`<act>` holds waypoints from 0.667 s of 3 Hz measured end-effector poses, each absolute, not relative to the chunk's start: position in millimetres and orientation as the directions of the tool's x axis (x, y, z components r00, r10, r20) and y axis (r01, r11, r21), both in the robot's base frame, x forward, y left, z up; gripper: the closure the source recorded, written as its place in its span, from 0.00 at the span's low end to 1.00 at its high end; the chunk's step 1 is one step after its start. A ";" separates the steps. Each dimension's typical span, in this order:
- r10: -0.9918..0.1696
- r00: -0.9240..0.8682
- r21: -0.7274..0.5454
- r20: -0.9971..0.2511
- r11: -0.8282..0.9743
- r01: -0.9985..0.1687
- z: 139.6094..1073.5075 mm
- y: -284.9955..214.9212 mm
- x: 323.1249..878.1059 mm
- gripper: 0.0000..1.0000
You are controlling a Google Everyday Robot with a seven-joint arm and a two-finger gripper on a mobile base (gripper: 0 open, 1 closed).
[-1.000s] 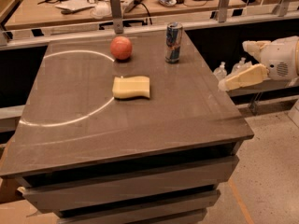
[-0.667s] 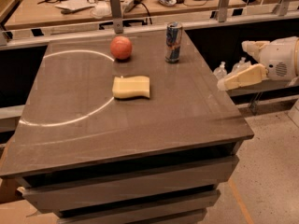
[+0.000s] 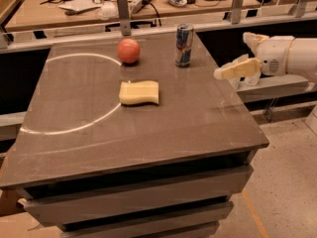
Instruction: Pick redbull can
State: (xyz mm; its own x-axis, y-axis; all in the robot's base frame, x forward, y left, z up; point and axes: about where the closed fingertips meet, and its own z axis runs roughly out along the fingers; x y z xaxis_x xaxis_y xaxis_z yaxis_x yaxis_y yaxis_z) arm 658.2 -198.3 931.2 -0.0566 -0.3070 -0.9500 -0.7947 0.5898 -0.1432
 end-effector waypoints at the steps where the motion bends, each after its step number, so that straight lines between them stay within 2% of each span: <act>1: -0.235 -0.061 -0.098 -0.970 0.609 -0.787 922.3 -189.8 693.7 0.00; 2: -0.189 -0.068 -0.071 -0.980 0.641 -0.764 911.4 -177.4 728.7 0.00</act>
Offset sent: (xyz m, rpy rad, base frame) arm 0.1085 0.0253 -0.0305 0.1674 -0.0085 -0.1053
